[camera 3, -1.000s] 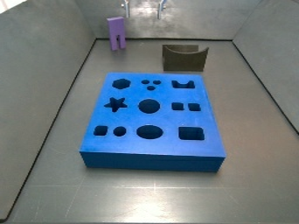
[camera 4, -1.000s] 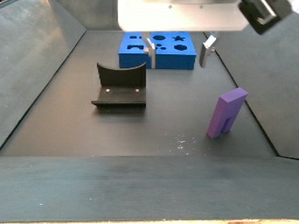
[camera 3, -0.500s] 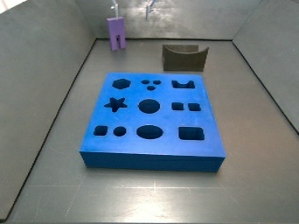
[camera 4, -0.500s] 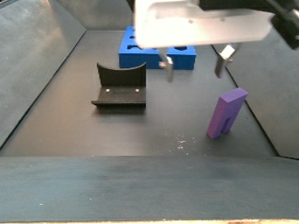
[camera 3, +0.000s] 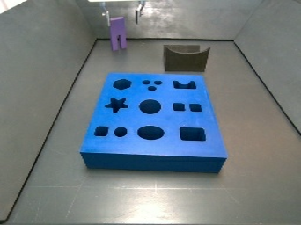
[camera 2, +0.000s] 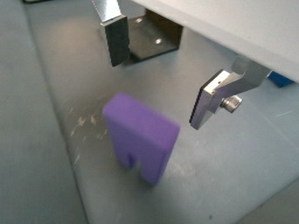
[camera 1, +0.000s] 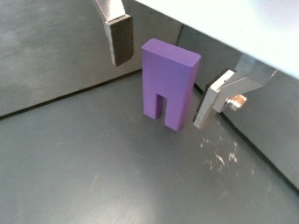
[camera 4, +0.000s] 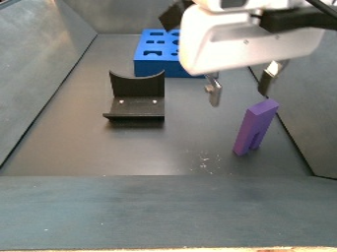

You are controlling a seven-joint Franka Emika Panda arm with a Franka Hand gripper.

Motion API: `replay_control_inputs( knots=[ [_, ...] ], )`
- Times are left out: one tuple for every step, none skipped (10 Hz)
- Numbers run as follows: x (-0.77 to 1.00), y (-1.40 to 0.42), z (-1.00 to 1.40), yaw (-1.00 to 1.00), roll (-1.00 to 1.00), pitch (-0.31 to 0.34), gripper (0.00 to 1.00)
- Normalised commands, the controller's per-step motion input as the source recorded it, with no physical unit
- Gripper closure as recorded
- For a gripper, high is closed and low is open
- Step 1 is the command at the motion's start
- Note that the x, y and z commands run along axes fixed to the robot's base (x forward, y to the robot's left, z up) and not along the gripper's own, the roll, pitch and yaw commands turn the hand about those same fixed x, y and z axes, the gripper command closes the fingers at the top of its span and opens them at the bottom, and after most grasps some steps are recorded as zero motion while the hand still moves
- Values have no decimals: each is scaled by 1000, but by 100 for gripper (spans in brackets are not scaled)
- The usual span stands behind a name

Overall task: Pick up the double-square object. Move up. Move to above the board. Insert the double-square object.
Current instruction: Pick up the double-square object.

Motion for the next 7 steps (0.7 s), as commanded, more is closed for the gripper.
replay_control_inputs(
  knots=[
    [-260, 91, -271, 371, 106, -240, 0],
    [-340, 34, -354, 343, 254, -226, 0],
    [-297, 91, -371, 380, 246, -183, 0],
    [-209, 177, -366, 414, 174, -157, 0],
    [0, 277, -286, 357, 37, -103, 0],
    [0, 294, -191, 320, 9, -31, 0],
    [0, 117, -14, 140, 0, 0, 0]
  ],
)
